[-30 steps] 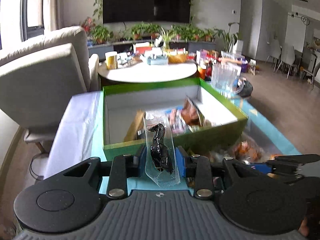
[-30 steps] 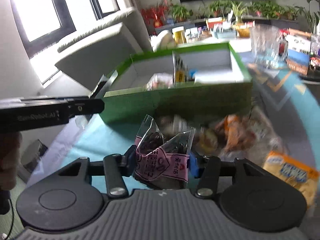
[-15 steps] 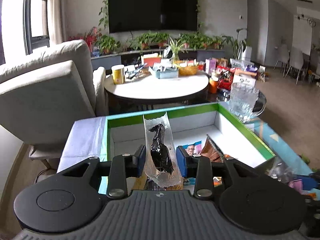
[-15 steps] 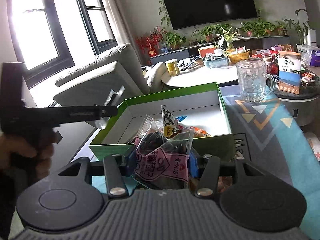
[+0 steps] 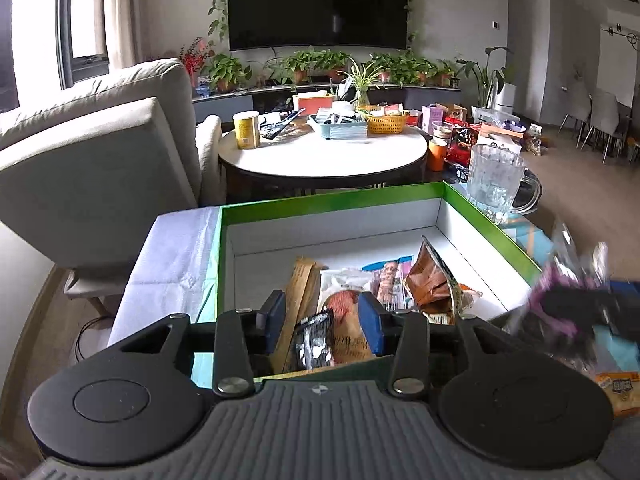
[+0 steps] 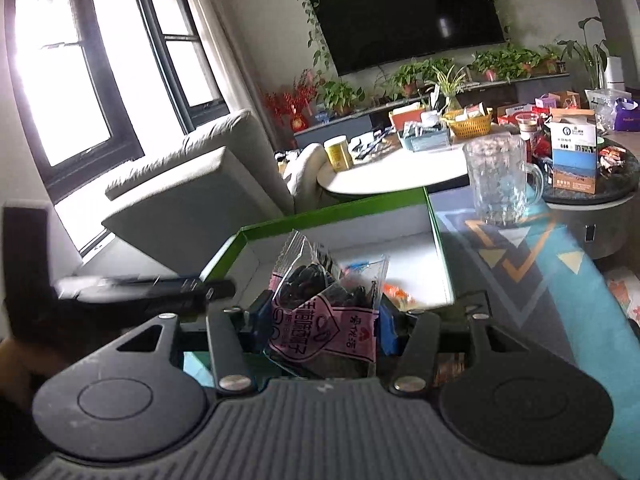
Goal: Organize snacks
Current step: 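Open the right tool over the box while the left tool returns to the pile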
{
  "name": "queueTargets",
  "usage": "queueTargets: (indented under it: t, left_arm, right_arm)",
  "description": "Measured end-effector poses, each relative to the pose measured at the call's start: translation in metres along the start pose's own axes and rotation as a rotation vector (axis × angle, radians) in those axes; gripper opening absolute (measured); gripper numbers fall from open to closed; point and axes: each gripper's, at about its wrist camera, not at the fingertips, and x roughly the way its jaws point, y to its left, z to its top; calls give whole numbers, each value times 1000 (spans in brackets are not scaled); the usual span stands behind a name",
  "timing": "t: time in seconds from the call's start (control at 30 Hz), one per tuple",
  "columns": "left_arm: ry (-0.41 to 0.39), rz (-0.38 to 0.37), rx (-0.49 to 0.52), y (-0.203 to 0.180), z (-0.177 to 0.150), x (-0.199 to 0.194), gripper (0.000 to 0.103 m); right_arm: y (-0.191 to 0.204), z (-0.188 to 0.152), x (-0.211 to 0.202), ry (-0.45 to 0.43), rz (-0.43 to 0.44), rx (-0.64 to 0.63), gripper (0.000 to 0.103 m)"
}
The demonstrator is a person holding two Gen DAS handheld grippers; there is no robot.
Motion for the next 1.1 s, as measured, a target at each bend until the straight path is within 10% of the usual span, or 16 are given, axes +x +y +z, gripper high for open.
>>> queueTargets:
  t: [1.1]
  left_arm:
    - [154,-134,54,-26,-60,-20,39]
  right_arm:
    - [-11,27,73,17,-70,117,65]
